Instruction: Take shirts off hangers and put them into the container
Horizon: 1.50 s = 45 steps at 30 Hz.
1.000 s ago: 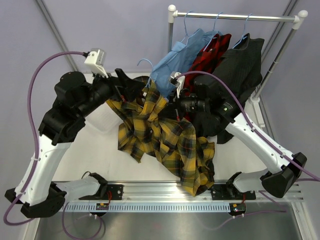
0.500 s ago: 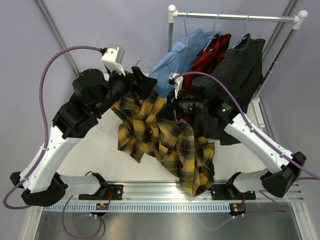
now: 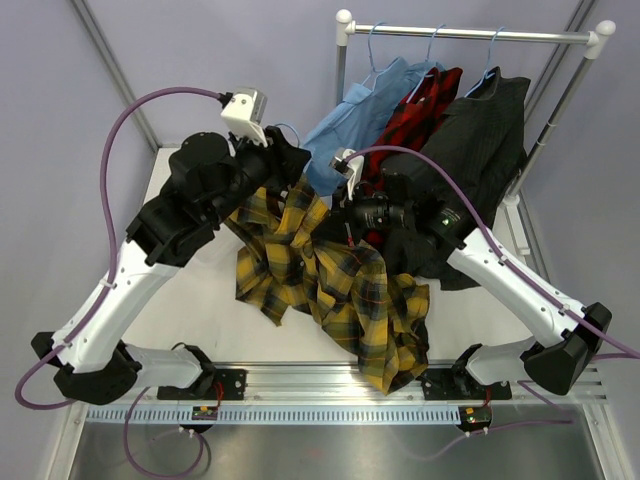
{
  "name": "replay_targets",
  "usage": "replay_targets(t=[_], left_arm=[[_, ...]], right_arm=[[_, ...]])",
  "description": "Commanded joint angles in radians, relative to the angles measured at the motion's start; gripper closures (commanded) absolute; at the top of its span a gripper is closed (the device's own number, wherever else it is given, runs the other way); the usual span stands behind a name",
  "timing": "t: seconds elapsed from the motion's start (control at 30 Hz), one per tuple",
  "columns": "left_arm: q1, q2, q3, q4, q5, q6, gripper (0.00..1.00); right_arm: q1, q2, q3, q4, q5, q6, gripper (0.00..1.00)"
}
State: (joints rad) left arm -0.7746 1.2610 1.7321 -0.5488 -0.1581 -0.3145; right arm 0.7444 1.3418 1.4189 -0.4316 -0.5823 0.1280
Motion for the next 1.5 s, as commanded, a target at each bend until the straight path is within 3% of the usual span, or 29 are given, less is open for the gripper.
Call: replay_targets(t=[0.0,0.03,0.17,0.23,0.37,0.47,0.5,0.57,0.87,1.1,1.3,1.47], left_arm=[[-0.006,-0.006,-0.011,0.059,-0.024,0.003,0.65],[-0.006,-0.006,-0.011,0.059,-0.027,0.005,0.69],[-0.006,-0.009,0.004,0.059,-0.067,0.035,1.00],[-0.006,-0.014,0.009,0.059,-0.113,0.052,1.00],[-0.006,-0.018,0.010,0.059,-0.165,0.057,1.00],[-0.006,-0.012,0.012,0.058,-0.192,0.052,1.00],[-0.006,-0.011,0.012,0.058,-0.199,0.051,1.00],[-0.006,0.001,0.014,0.055,-0.239,0.040,1.00],[-0.006,0.110,0.090,0.050,-0.359,0.026,1.00],[-0.006,0.146,0.115,0.050,-0.397,0.026,1.00],[-0.006,0.149,0.110,0.049,-0.400,0.019,1.00],[-0.006,0.132,0.095,0.049,-0.391,0.009,1.00]], right_arm=[[0.015,-0.032,0.022,0.045,0.016,-0.014,1.00],[0.016,-0.029,0.028,0.042,0.015,-0.014,1.00],[0.015,-0.024,0.035,0.031,0.010,-0.018,1.00],[0.015,-0.033,0.037,0.027,0.019,-0.015,0.97],[0.016,-0.082,0.054,0.004,0.103,-0.001,0.47],[0.021,-0.131,0.074,-0.015,0.215,-0.017,0.27],[0.024,-0.144,0.081,-0.024,0.249,-0.022,0.11],[0.027,-0.164,0.120,-0.058,0.324,-0.036,0.02],[0.134,-0.101,0.153,-0.053,0.715,0.013,0.01],[0.211,-0.026,0.216,-0.044,0.746,0.024,0.01],[0.334,0.066,0.209,-0.061,0.950,0.131,0.07],[0.357,0.111,0.177,-0.061,1.091,0.260,0.11]])
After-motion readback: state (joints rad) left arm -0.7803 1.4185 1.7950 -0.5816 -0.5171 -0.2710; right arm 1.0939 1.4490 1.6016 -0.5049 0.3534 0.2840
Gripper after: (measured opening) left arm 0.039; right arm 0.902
